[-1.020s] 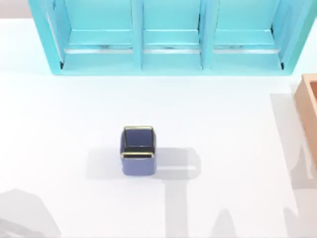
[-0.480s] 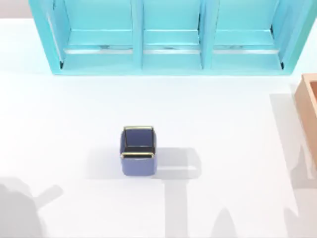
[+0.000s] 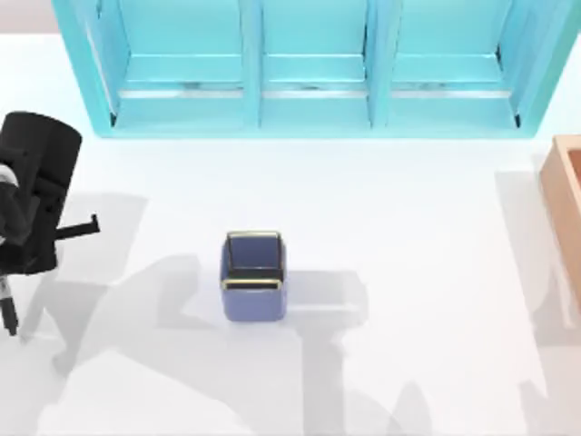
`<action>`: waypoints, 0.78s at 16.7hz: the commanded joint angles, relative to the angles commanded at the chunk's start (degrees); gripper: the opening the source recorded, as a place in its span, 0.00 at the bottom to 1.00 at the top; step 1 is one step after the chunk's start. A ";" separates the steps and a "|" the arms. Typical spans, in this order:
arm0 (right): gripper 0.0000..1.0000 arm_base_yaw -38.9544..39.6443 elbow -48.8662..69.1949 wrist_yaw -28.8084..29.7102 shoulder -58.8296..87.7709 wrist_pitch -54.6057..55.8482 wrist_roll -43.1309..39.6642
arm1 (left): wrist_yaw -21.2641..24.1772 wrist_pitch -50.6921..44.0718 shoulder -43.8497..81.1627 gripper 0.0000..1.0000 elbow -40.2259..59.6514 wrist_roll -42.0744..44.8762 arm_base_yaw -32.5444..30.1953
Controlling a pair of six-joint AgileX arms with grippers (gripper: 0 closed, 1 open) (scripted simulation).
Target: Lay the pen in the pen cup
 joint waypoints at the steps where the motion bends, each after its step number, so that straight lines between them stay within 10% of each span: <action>1: 1.00 0.00 0.00 0.00 0.00 0.00 0.00 | -7.52 2.32 1.75 0.00 0.51 -0.56 -6.17; 7: 1.00 0.00 0.00 0.00 0.00 0.00 0.00 | -44.19 17.06 8.04 0.00 7.30 -4.67 -38.44; 13: 1.00 0.00 0.00 0.00 0.00 0.00 0.00 | -61.03 27.22 8.90 0.00 14.66 -8.04 -53.31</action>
